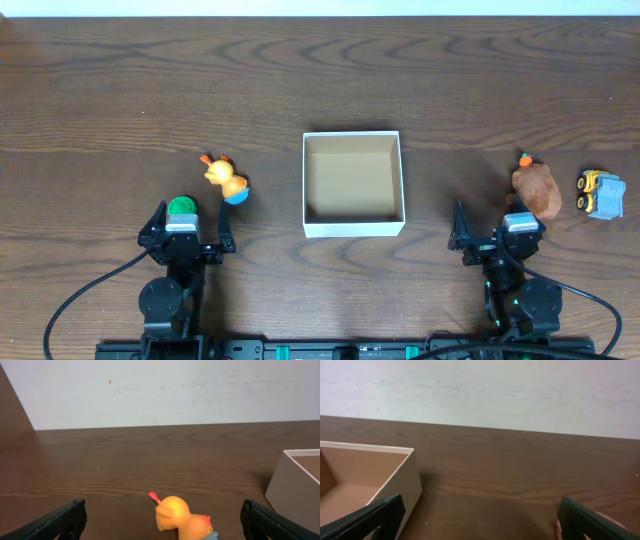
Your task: Pack container
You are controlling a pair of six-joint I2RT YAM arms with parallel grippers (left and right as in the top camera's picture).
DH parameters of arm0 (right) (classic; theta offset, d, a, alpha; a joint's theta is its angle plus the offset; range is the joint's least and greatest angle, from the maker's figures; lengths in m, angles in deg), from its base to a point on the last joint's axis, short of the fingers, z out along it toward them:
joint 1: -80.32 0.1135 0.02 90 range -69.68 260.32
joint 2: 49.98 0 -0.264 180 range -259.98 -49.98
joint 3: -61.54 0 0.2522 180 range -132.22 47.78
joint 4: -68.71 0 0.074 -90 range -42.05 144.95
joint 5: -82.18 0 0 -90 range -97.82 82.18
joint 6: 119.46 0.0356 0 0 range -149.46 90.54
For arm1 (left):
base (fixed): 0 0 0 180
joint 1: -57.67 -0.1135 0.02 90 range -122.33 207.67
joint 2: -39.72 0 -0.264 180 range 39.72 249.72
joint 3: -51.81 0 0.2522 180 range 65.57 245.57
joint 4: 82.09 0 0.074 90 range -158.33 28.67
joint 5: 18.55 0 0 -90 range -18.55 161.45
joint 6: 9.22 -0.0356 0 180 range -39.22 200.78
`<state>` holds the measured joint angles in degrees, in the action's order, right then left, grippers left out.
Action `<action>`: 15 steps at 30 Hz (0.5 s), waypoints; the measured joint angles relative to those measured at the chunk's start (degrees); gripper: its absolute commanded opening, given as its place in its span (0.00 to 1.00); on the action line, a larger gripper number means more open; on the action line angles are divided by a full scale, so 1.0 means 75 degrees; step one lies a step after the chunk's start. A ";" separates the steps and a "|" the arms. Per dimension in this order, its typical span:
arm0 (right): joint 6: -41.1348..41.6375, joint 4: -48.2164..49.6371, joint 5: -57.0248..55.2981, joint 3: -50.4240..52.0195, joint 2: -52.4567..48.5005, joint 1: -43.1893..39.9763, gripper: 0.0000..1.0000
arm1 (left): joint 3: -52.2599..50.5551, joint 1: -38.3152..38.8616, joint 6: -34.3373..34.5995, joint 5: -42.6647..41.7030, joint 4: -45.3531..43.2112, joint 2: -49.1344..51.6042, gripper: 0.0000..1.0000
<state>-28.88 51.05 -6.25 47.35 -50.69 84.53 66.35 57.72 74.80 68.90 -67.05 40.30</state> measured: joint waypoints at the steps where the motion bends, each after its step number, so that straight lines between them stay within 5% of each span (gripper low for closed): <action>1: 0.0000 0.0000 0.0000 0.0000 0.0000 0.0000 0.99 | 0.0000 0.0000 0.0003 0.0000 0.0000 0.0000 0.98; 15: 0.0134 0.0003 0.0000 0.0000 0.0000 0.0000 0.99 | 0.0000 0.0000 0.0000 0.0000 0.0000 0.0000 0.98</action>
<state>-27.88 51.07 -6.25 47.35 -50.69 84.53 66.35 57.72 74.80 68.90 -67.05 40.30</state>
